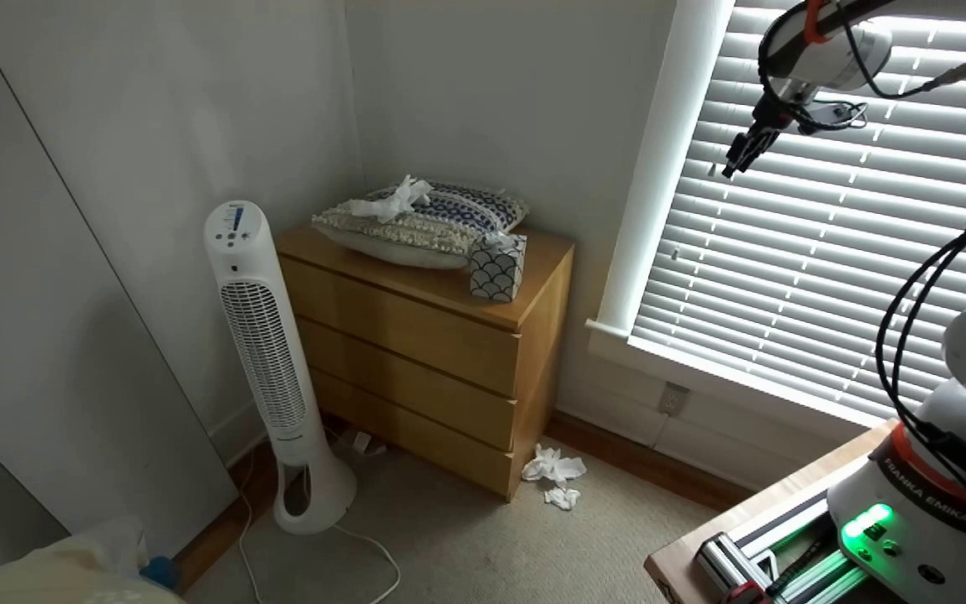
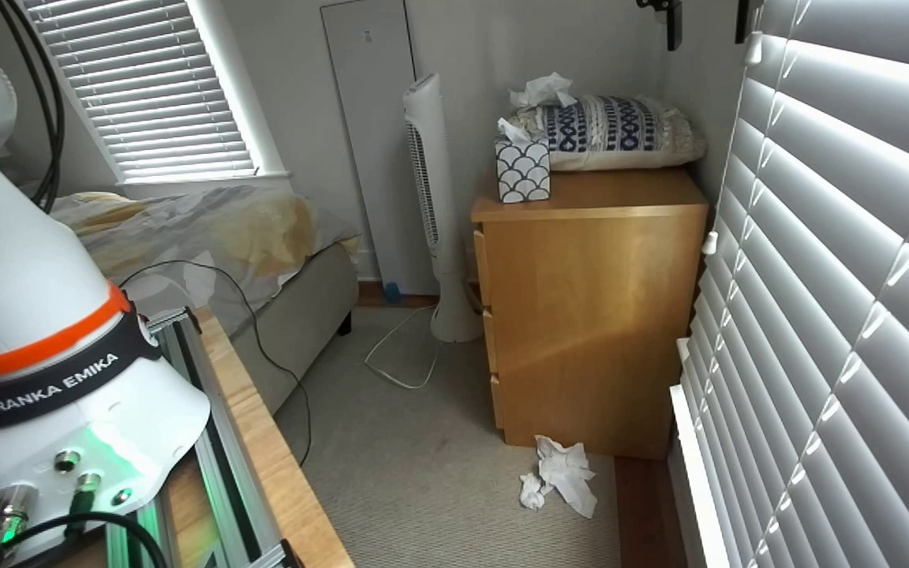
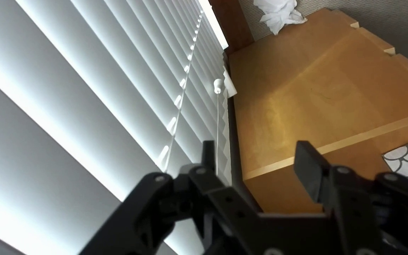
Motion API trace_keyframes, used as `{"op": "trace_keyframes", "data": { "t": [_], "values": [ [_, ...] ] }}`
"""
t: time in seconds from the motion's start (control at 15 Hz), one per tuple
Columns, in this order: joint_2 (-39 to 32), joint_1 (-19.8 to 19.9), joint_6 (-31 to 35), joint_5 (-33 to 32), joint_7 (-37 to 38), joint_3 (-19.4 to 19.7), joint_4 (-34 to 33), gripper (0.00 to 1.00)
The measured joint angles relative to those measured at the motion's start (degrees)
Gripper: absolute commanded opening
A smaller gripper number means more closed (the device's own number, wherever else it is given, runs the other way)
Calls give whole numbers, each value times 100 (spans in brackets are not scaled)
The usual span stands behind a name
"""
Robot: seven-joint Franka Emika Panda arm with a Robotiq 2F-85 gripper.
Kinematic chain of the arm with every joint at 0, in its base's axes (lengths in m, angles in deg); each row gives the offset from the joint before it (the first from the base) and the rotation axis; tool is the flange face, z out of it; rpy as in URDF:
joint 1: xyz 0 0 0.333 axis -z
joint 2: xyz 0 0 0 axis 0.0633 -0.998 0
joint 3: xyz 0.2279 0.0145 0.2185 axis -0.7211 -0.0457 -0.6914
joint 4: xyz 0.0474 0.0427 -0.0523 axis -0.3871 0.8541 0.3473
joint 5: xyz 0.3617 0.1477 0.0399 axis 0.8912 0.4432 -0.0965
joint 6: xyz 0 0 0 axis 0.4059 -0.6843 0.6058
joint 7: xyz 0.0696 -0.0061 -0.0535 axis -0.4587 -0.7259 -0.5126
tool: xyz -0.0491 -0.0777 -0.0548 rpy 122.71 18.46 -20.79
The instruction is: Pull the white rope on the right downwards
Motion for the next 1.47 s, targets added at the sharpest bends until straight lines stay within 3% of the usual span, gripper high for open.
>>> {"op": "trace_keyframes", "data": {
  "t": [0.13,0.4,0.47,0.53,0.6,0.73,1.13,1.47],
  "values": [
    [-103,85,1,1,-7,-70,-102,66],
    [-260,229,160,20,-105,-185,-237,52],
    [-290,262,224,39,-131,-210,-256,43],
    [-316,293,293,59,-155,-233,-266,47],
    [-341,323,371,75,-188,-257,-272,41],
    [-381,375,478,138,-232,-304,-287,42],
    [-498,483,822,332,-421,-448,-314,26],
    [-576,585,1115,626,-697,-569,-318,29]
  ]
}}
